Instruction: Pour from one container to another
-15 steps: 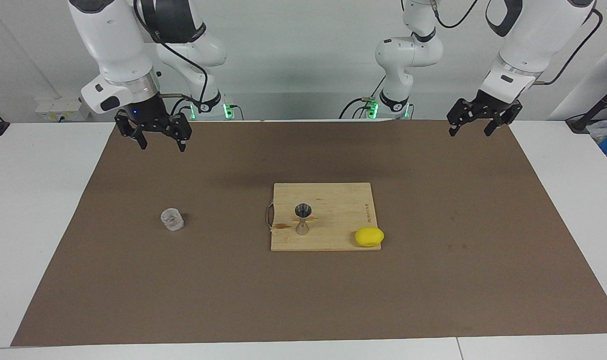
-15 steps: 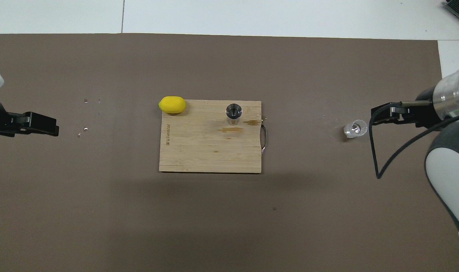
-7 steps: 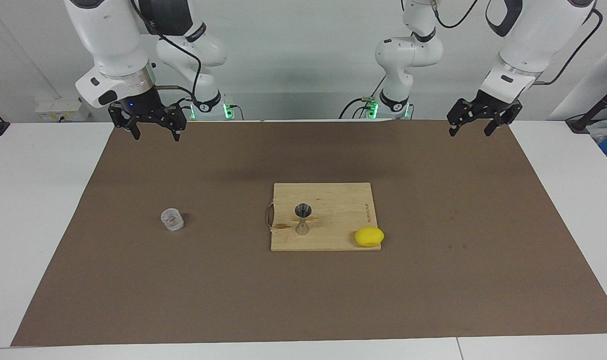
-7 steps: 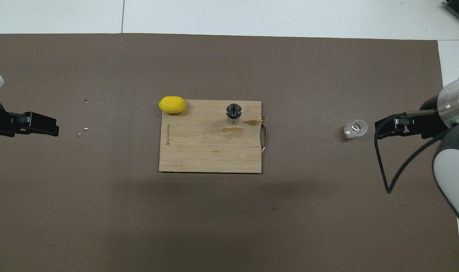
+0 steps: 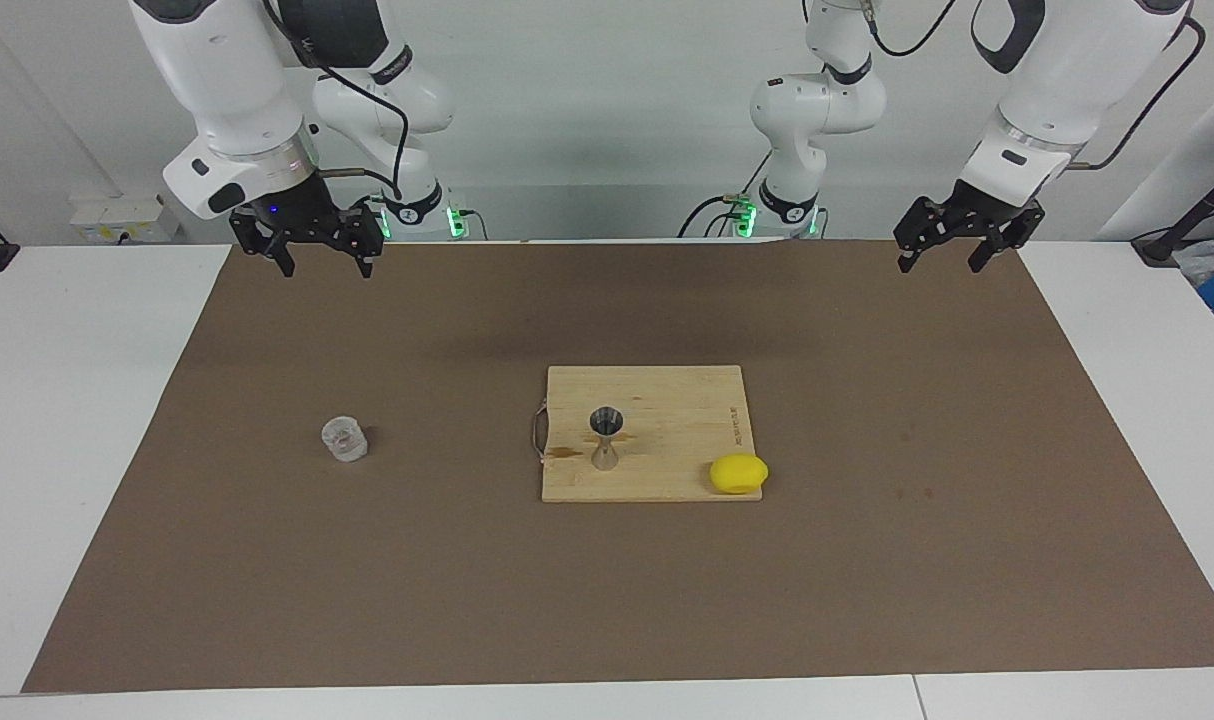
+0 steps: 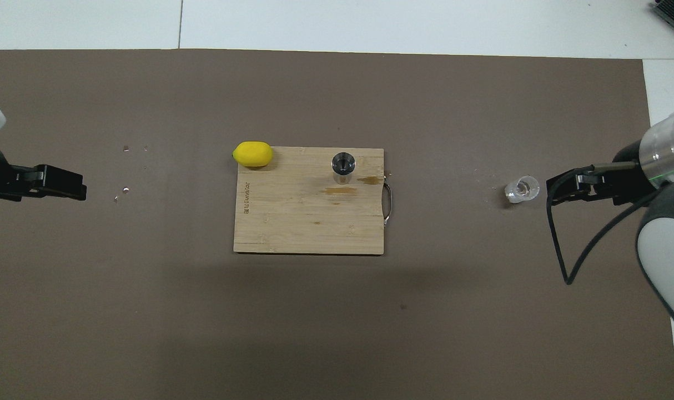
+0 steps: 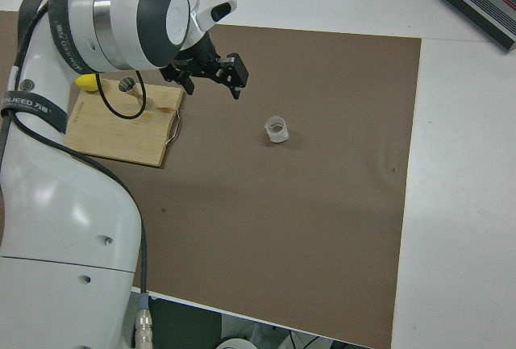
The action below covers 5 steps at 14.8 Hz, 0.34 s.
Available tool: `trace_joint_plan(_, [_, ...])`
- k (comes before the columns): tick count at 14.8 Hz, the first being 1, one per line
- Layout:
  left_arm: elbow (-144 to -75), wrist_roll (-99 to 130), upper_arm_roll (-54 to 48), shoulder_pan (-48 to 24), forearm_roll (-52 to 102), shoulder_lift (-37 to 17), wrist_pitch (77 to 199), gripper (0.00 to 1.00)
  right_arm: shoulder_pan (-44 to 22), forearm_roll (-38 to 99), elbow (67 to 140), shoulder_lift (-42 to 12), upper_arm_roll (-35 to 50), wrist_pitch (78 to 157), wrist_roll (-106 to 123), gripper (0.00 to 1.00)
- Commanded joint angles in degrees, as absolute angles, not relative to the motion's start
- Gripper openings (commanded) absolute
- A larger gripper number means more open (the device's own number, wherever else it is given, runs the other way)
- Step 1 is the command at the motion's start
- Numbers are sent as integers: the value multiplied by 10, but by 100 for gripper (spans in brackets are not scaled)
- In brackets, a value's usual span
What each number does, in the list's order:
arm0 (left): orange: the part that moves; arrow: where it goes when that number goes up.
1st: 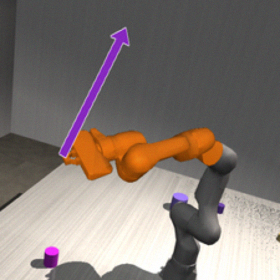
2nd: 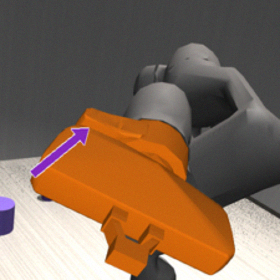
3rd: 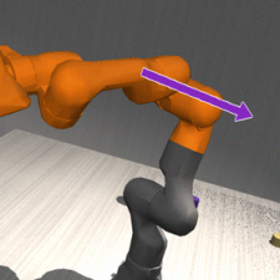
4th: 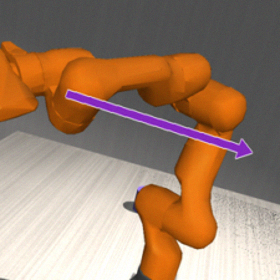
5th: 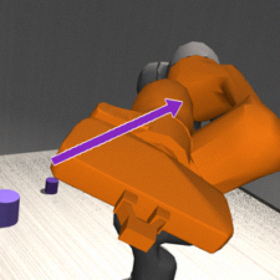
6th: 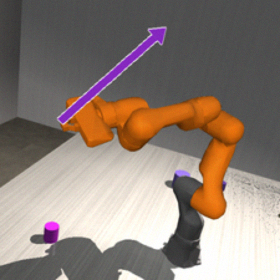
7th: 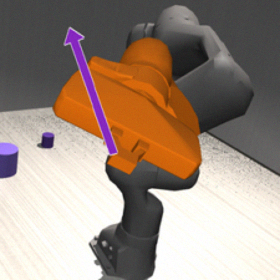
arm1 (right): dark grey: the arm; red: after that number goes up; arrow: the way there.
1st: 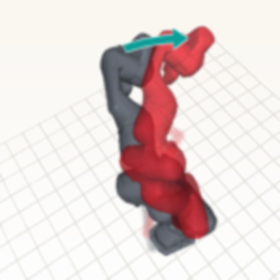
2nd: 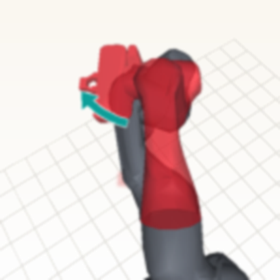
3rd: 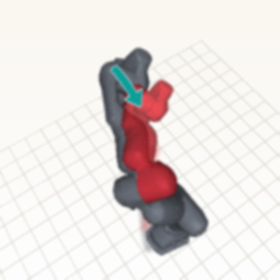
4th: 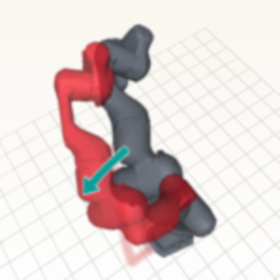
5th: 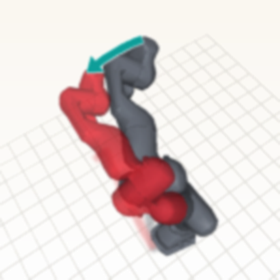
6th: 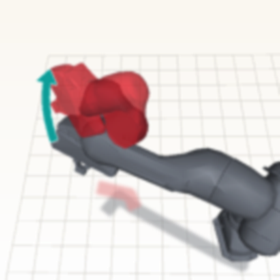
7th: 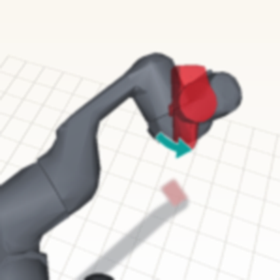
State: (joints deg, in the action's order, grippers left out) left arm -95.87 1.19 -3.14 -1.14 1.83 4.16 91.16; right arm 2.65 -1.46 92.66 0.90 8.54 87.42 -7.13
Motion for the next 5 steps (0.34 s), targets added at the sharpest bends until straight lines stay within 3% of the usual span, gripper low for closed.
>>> trace_joint_plan(1, [-979, 10, -28, -14, 10, 60, 919, 100, 34, -4, 938, 17, 88, 882, -65, 99])
trace_joint_plan(5, [-979, 9, -28, -14, 10, 60, 920, 100, 38, -4, 938, 18, 88, 882, -64, 99])
